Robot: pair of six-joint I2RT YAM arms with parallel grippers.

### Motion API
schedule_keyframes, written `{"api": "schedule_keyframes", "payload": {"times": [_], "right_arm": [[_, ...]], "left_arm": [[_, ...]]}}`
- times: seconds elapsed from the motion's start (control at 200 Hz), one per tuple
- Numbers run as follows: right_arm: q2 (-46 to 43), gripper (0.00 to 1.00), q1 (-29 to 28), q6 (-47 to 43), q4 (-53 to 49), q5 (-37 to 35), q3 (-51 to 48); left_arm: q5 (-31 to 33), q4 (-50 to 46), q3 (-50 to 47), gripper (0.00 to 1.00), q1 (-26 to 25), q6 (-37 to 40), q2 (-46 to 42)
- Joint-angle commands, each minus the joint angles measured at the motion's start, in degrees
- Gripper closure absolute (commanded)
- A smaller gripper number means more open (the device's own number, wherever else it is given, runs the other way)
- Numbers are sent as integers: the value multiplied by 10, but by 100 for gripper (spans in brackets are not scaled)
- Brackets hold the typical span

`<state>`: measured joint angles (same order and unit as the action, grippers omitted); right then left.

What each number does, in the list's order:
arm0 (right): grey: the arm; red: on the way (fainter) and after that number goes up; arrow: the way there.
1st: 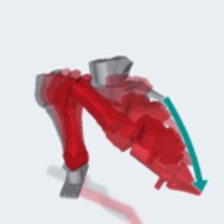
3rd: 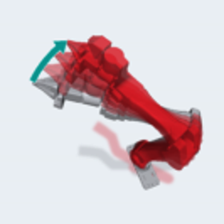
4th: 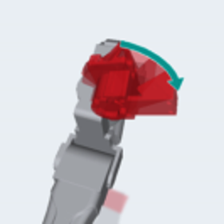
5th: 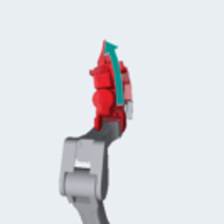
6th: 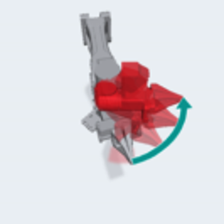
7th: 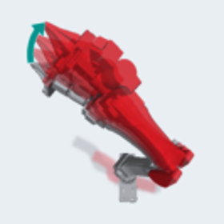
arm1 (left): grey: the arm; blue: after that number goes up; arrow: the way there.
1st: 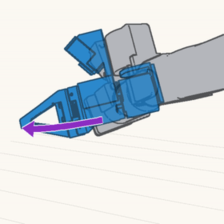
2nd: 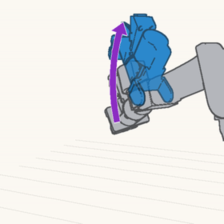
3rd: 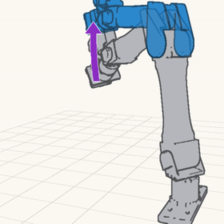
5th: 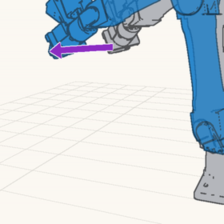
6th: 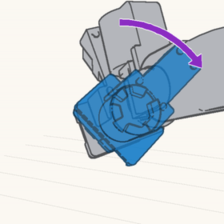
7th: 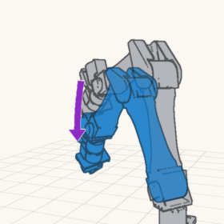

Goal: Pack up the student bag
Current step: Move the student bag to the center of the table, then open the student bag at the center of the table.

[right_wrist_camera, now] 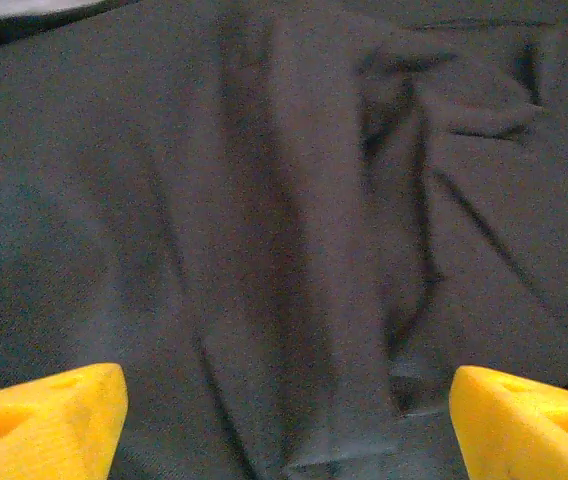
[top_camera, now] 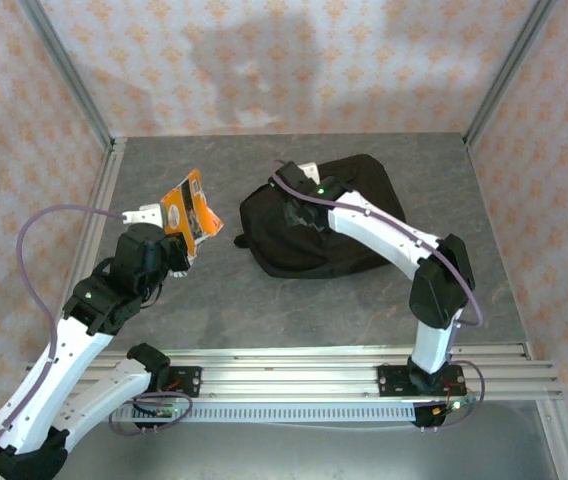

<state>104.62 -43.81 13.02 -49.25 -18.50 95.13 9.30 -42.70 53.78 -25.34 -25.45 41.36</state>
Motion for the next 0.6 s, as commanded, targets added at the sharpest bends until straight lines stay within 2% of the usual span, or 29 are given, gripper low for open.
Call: {"api": "schedule_keyframes", "payload": {"times": [0.0, 0.12, 0.24, 0.375, 0.525, 0.59], "right_arm": [[34, 4, 5, -19, -39, -67, 19], [62, 5, 20, -24, -29, -66, 34], [95, 19, 34, -32, -20, -46, 52], [119, 43, 46, -37, -14, -28, 66], [112, 84, 58, -38, -9, -9, 61], [89, 97, 58, -48, 7, 6, 47]], "left_arm": [[22, 28, 0, 100, 6, 3, -10], [16, 29, 1, 100, 7, 3, -9], [16, 31, 0, 100, 7, 5, -9], [11, 33, -2, 100, 7, 6, -6], [-15, 37, 4, 100, 7, -2, 5], [-30, 39, 9, 100, 8, -11, 13]]}}
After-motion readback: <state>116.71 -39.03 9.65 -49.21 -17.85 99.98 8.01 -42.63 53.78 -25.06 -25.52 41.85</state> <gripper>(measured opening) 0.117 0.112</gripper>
